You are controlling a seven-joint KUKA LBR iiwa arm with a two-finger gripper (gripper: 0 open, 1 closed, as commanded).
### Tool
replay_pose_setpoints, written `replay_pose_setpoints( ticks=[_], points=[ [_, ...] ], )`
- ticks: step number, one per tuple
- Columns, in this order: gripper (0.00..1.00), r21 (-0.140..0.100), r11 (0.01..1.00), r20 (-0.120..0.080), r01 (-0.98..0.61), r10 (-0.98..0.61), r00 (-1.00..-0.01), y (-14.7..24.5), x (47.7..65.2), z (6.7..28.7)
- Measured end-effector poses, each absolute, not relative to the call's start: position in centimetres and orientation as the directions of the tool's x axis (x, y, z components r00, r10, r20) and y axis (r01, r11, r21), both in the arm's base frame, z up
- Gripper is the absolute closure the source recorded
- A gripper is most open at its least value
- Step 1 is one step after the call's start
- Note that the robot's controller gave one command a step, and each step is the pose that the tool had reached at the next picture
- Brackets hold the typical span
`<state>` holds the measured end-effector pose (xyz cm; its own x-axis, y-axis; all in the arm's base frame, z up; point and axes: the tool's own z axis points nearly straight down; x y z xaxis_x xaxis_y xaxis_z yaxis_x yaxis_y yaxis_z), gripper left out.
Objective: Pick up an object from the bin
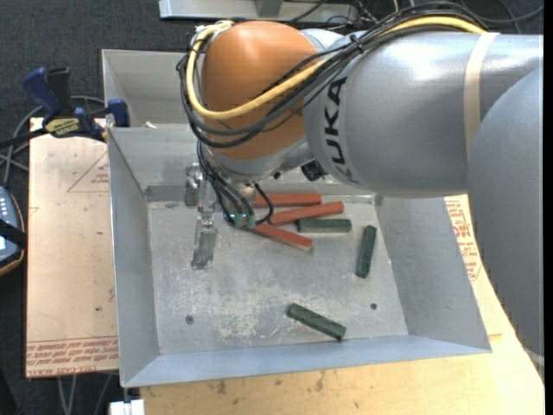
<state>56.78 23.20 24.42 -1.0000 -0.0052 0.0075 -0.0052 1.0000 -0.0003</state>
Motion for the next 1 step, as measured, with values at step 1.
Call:
replay_pose_setpoints(
  ticks=[1],
  points=[
    [0.0, -0.002, 1.0, 0.001, 0.021, 0.021, -1.0, 16.11, 65.25, 11.88]
  ],
)
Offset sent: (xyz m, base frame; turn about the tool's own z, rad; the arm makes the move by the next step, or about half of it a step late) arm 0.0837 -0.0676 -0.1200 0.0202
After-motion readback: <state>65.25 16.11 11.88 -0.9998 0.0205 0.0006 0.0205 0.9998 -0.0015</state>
